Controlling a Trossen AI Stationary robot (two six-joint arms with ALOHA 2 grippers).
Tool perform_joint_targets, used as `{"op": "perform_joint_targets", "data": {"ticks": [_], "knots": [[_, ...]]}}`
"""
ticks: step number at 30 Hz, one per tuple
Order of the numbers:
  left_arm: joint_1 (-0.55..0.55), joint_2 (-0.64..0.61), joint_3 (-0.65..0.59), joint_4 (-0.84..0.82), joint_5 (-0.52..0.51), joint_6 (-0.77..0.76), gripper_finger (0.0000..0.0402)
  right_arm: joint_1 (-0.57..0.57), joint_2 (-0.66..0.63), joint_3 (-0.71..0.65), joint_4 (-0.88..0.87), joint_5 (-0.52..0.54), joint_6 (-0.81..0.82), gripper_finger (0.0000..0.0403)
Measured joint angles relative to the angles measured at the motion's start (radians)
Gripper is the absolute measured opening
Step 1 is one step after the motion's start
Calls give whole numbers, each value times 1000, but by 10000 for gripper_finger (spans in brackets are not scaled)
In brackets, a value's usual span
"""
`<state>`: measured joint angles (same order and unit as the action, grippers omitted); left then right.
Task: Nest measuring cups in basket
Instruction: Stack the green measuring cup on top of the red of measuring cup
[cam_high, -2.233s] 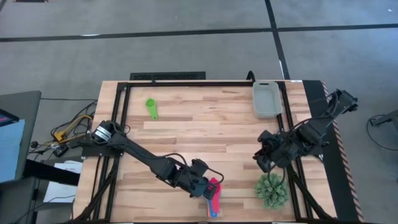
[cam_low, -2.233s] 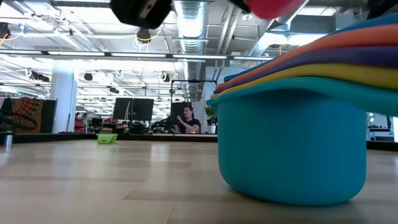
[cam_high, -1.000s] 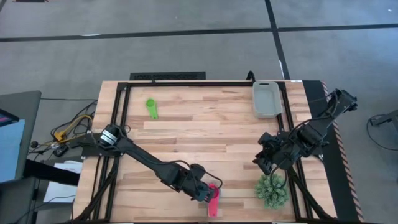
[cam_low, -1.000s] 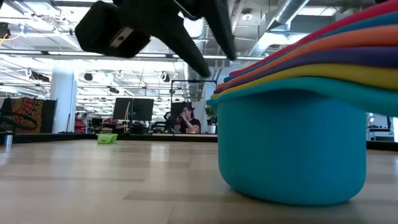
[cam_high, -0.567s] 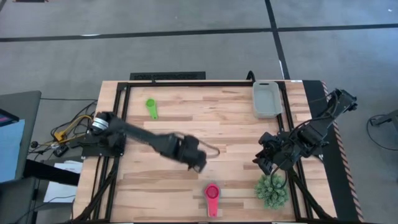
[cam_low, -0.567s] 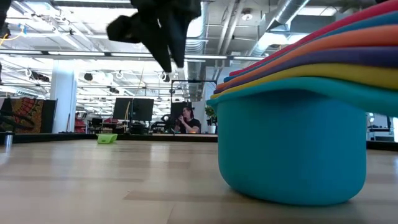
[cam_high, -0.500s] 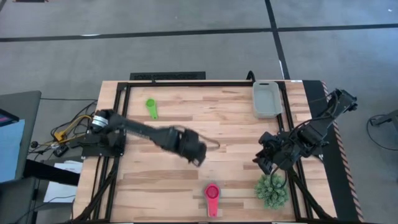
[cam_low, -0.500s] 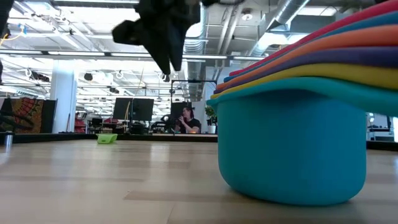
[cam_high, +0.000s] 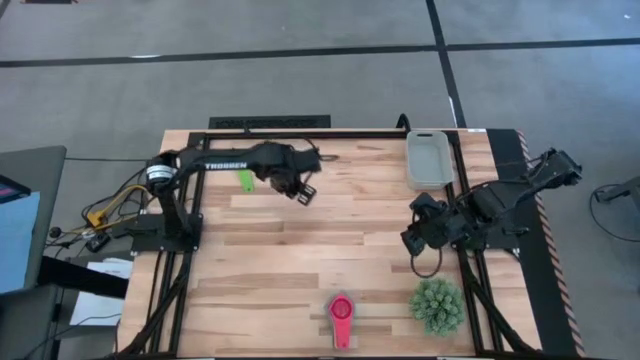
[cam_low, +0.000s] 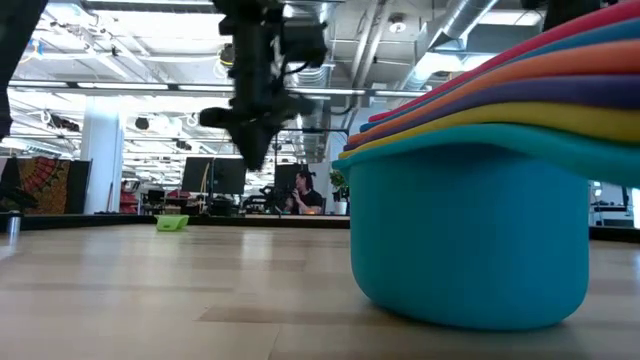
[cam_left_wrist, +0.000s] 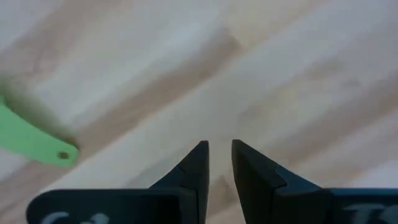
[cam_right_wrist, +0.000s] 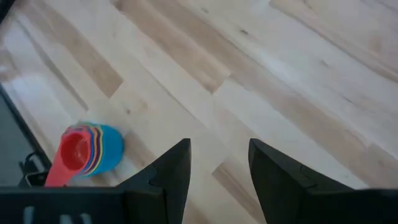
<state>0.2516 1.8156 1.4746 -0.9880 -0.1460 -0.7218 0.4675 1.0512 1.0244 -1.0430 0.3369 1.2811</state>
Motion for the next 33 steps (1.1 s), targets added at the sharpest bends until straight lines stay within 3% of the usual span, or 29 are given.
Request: {"op": "perform_joint_targets", "data": {"ticks": [12, 19, 28, 33], "knots": [[308, -221, -330, 126, -41, 125, 124, -394, 0, 0, 74, -204, -288, 182], [524, -279, -431, 154, -42, 240, 166, -611, 0, 0, 167, -346, -417, 185], [711, -277, -474, 282, -40, 418, 170, -736, 0, 0, 193, -415, -453, 186], [750, -277, -512, 356, 44, 481, 152, -756, 0, 0, 192, -420, -454, 182]]}}
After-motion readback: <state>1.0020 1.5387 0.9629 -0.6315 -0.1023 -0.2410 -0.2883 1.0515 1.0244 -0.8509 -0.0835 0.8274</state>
